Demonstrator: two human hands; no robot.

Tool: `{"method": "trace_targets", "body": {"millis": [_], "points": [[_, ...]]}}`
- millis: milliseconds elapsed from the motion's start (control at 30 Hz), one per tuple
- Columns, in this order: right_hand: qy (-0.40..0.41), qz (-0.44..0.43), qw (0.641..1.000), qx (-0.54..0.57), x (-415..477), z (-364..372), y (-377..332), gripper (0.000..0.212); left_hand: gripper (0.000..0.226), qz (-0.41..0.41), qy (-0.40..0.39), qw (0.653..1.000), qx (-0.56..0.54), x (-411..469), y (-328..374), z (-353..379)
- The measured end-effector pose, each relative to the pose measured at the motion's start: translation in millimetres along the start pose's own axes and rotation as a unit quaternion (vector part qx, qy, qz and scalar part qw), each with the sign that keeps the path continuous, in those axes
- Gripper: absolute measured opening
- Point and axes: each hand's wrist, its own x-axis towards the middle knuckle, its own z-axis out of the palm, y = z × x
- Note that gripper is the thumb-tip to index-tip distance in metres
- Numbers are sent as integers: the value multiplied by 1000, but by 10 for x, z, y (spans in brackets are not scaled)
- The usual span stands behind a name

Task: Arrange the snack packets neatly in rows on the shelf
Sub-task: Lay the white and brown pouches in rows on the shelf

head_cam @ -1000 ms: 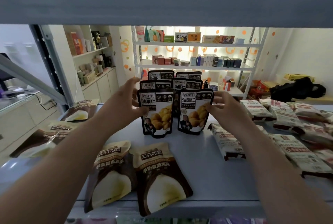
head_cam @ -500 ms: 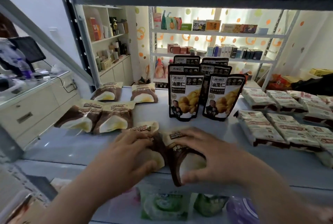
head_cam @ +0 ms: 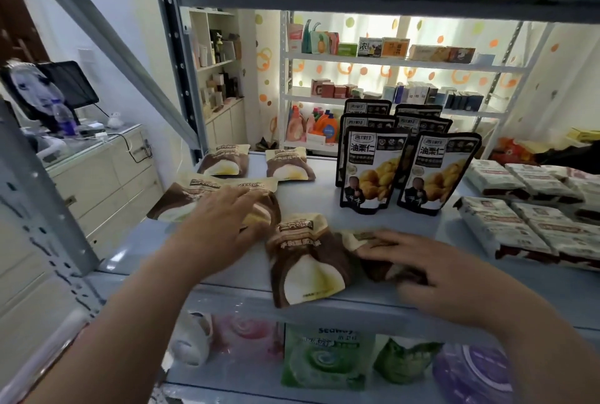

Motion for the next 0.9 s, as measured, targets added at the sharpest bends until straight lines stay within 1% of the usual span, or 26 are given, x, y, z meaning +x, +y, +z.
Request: {"method": "trace_targets", "body": {"millis": [33, 100, 200, 267, 300, 367, 467, 567, 633, 733, 900], "points": [[26, -1, 1000, 2, -16, -17, -11, 57, 66, -2, -21, 999, 33, 46, -77, 22], [86, -6, 996, 10, -43, -19, -26, 54, 71, -3, -54, 996, 76, 73, -164, 75], [176, -16, 984, 31, -52, 12, -105, 49, 76, -2, -50, 996, 74, 46, -186, 123], [209, -27, 977, 20, -12, 63, -249, 46, 74, 2, -48, 996, 72, 18, -184, 123], [218, -34, 975, 4, 28, 105, -342, 48, 72, 5, -49, 996, 72, 5, -181, 122], [209, -46, 976, -40, 146, 231, -542, 54, 68, 7, -51, 997, 64, -33, -169, 120], [155, -42, 983, -92, 322, 455, -774, 59, 64, 19, -50, 997, 48, -101, -176, 111], [97, -29, 989, -105, 452, 584, -824, 63, 61, 19, -6, 1000, 17, -149, -293, 73], [78, -12, 991, -108, 513, 584, -816, 71, 57, 1, 20, 1000, 14, -152, -419, 60], [85, 3, 989, -122, 590, 545, -801, 75, 53, -28, 8, 999, 17, -160, -558, 85], [100, 33, 989, -106, 690, 529, -767, 74, 53, -26, 17, 1000, 4, -191, -639, 120]]}}
